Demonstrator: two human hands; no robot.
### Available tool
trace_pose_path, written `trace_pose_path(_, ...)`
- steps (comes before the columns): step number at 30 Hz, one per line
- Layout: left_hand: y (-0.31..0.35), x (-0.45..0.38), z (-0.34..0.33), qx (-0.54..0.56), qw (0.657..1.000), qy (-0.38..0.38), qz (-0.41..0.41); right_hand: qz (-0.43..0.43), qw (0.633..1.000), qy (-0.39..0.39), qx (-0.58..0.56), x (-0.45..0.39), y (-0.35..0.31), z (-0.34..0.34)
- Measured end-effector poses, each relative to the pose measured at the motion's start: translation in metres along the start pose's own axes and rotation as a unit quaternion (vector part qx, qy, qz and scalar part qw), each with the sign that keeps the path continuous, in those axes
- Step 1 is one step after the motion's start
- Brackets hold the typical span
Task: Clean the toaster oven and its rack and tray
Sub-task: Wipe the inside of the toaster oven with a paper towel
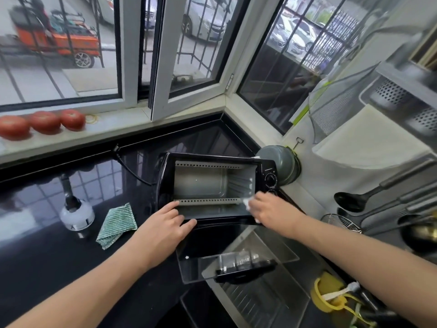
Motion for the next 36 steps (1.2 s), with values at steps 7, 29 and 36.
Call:
trace_pose_path(7, 0.003, 0.002, 0.0, -0.009, 0.999, 0.032, -0.012, -0.168, 0.98, 0.087, 0.052, -0.027, 0.076, 0.026)
trace_pose_path(29, -0.026, 0.023, -0.127, -0.136, 0.985, -0.026, -0.103, -0.422, 0.76, 0.028, -0.494, -0.045, -0.139, -0.087)
trace_pose_path(36, -0.026, 0.035, -0.123, -0.103, 0.991, -0.081, -0.041, -0.462, 0.771, 0.04, -0.438, -0.054, -0.148, -0.098)
Point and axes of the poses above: each hand's wrist, its own x-axis away from the middle knuckle, its own z-axis out of the back of the hand, y = z × x, the point moved 5 cm from there along -x, towards the middle knuckle, and after that the axes turned 5 degrees about x, right-handed, at the moved point
